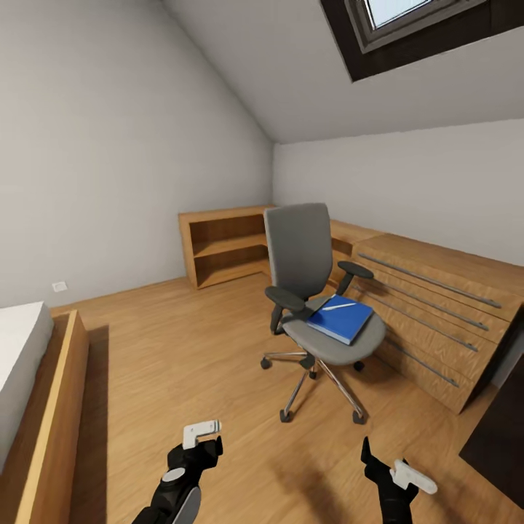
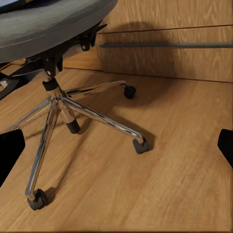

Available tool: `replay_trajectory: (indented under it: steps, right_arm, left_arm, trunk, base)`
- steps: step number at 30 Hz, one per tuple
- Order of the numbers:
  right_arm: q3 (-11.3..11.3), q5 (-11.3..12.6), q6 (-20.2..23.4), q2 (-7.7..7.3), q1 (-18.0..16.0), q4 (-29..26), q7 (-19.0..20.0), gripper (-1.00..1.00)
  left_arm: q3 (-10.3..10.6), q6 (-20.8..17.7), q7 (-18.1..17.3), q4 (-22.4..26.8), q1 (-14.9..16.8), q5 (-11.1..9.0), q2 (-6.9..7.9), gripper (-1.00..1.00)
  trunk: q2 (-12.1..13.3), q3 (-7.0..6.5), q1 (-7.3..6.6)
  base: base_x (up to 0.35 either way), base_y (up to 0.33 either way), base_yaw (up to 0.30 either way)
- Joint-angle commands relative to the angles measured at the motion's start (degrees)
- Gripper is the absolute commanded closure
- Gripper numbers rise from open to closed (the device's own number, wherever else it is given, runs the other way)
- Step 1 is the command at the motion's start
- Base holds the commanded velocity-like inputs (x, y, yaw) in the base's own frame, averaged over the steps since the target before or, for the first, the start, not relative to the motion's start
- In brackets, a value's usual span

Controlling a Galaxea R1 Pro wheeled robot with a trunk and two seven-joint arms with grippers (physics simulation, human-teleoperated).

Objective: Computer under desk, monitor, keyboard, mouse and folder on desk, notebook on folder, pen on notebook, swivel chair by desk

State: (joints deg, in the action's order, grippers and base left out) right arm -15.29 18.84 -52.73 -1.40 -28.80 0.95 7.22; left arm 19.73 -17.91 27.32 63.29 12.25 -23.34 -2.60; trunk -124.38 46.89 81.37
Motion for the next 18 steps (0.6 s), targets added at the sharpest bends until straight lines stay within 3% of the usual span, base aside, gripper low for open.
replay_trajectory:
  steps: [1,9,12,16,17,18]
  right_arm:
    - [-0.18,0.48,-0.24,-0.08,0.38,0.1,0.58,-1.0]
    - [-0.18,0.5,-0.1,-0.29,1.86,0.11,0.55,-1.0]
    - [-0.16,0.52,-0.19,-0.2,2.81,0.11,0.68,-1.0]
    - [-0.16,0.57,-0.31,0.68,3.35,0.13,0.75,-1.0]
    - [-0.17,0.53,-0.32,1.16,3.43,0.11,0.77,-1.0]
    - [-0.17,0.52,-0.31,1.23,3.45,0.11,0.77,-1.0]
  left_arm:
    - [0.25,1.95,0.45,-2.51,-0.28,-0.5,0.22,-1.0]
    - [0.39,5.28,0.61,-9.31,-0.67,-0.6,0.22,-1.0]
    - [0.49,9.76,0.67,-14.05,-0.71,-0.55,0.17,-1.0]
    - [0.7,20.69,0.33,-23.9,-0.73,-0.31,0.09,-1.0]
    - [1.15,25.52,0.25,-27.01,-0.73,-0.22,0.07,-1.0]
    - [1.3,26.41,0.23,-27.51,-0.73,-0.22,0.06,-1.0]
  trunk:
    - [0.39,-0.13,-0.24]
    - [3.6,-1.56,-1.99]
    - [4.8,-2.1,-2.65]
    - [6.4,-2.82,-3.53]
    - [6.81,-3.0,-3.75]
    - [7.21,-3.18,-3.97]
  base:
    - [0.0,0.0,0.0]
    - [0.0,0.0,0.0]
    - [0.0,0.0,0.0]
    - [0.0,0.0,0.0]
    - [0.0,0.0,0.0]
    - [0.0,0.0,0.0]
